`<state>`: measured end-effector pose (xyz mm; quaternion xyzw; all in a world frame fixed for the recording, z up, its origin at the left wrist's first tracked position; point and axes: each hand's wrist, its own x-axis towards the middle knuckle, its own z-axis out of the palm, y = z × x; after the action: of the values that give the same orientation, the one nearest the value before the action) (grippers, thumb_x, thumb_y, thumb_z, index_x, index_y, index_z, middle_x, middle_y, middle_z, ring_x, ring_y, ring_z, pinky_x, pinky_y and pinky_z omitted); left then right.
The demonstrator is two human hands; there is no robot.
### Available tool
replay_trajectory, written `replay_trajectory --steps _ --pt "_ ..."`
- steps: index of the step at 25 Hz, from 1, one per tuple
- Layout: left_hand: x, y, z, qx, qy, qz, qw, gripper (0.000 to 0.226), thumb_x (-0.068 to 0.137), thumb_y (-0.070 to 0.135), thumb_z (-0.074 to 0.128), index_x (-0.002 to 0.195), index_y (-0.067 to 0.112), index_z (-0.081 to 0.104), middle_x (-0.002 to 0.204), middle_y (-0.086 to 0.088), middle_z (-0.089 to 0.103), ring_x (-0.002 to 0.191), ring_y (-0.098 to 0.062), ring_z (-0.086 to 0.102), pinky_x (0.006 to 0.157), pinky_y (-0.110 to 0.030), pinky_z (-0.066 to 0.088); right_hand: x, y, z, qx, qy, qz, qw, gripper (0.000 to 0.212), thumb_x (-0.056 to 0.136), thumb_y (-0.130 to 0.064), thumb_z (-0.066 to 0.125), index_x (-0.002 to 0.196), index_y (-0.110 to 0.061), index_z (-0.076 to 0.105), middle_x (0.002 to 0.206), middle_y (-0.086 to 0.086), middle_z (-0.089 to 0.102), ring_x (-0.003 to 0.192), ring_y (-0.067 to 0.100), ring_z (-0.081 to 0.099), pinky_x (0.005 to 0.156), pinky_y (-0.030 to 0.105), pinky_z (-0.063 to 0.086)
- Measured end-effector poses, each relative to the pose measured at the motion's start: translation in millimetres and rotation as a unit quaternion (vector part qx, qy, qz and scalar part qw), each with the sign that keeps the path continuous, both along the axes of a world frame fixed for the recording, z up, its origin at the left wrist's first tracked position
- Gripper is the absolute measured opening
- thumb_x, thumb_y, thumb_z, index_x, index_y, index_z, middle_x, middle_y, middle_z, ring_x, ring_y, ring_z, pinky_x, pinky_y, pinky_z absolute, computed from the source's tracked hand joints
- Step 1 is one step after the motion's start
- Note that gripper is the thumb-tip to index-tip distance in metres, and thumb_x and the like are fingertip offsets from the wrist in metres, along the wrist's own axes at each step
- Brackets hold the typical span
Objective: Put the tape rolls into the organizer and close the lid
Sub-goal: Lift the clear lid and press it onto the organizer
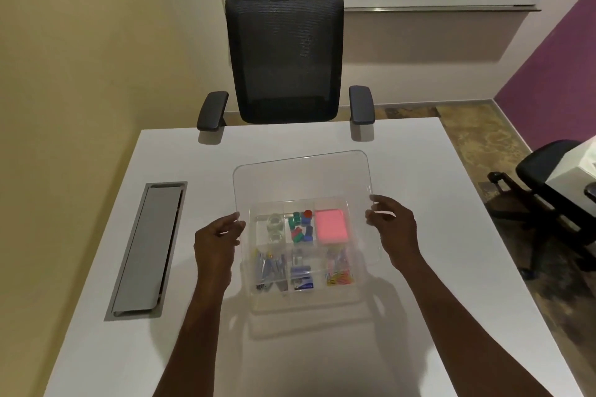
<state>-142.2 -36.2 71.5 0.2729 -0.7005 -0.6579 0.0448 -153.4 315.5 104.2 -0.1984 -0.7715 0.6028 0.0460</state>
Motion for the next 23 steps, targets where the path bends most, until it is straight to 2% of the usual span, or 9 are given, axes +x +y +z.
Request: replay_trajectory --steps 2,4,6,8,11,17,23 --pt "3.4 9.1 -8.5 -0.029 -0.014 0.005 0.999 0.029 0.090 0.015 0.083 0.119 0.021 0.081 0.095 0.007 0.081 0.078 -0.009 0.075 0.080 -0.033 0.062 0.8 -3.1 -11.5 0.058 -0.018 -0.024 0.998 0.029 0.086 -0.009 0.078 0.113 -0.021 0.075 0.093 -0.001 0.074 0.076 0.015 0.070 0.059 0.008 0.047" --pt "4.1 16.7 -19.6 -0.078 -0.040 0.005 0.996 0.032 0.091 0.014 0.081 0.123 0.013 0.079 0.101 -0.004 0.082 0.088 -0.021 0.077 0.093 -0.040 0.062 0.9 -4.2 -25.6 0.111 -0.040 -0.041 0.992 0.027 0.083 -0.008 0.079 0.109 -0.015 0.077 0.092 0.002 0.077 0.083 0.016 0.072 0.066 0.004 0.045" --pt "3.1 21.9 -30.7 -0.123 -0.071 0.012 0.990 0.032 0.090 0.012 0.081 0.122 0.005 0.079 0.108 -0.015 0.082 0.099 -0.031 0.078 0.102 -0.045 0.060 1.1 -6.0 -39.3 0.144 -0.062 -0.042 0.987 0.025 0.083 -0.005 0.078 0.107 -0.008 0.078 0.094 0.008 0.079 0.091 0.022 0.074 0.078 0.012 0.046" --pt "1.3 25.3 -40.7 -0.148 -0.083 0.013 0.985 0.030 0.088 0.009 0.083 0.116 0.000 0.080 0.109 -0.019 0.081 0.102 -0.035 0.078 0.103 -0.047 0.060 -0.5 -8.1 -50.4 0.166 -0.078 -0.029 0.983 0.024 0.084 -0.003 0.077 0.109 -0.002 0.077 0.100 0.014 0.078 0.097 0.026 0.073 0.087 0.021 0.048" --pt "-1.3 26.9 -53.9 -0.169 -0.102 -0.001 0.980 0.028 0.088 0.005 0.083 0.114 -0.004 0.079 0.111 -0.022 0.080 0.107 -0.035 0.077 0.104 -0.043 0.058 -5.8 -11.9 -62.6 0.198 -0.109 -0.013 0.974 0.026 0.086 -0.002 0.075 0.111 0.000 0.076 0.106 0.018 0.077 0.102 0.029 0.073 0.093 0.026 0.050" --pt "-5.0 25.9 -75.5 -0.173 -0.145 -0.008 0.974 0.029 0.090 0.005 0.081 0.117 -0.005 0.078 0.115 -0.024 0.079 0.115 -0.036 0.075 0.109 -0.047 0.057 -10.6 -19.5 -78.9 0.208 -0.164 0.008 0.964 0.029 0.086 0.000 0.074 0.115 0.002 0.074 0.111 0.020 0.075 0.105 0.030 0.072 0.098 0.031 0.051" --pt "-5.7 25.4 -84.9 -0.175 -0.162 -0.011 0.971 0.029 0.089 0.005 0.081 0.116 -0.005 0.078 0.114 -0.024 0.079 0.112 -0.037 0.076 0.108 -0.049 0.057 -8.8 -22.3 -85.4 0.211 -0.192 0.008 0.958 0.030 0.088 0.001 0.071 0.117 0.002 0.072 0.114 0.020 0.074 0.108 0.031 0.071 0.099 0.035 0.053"
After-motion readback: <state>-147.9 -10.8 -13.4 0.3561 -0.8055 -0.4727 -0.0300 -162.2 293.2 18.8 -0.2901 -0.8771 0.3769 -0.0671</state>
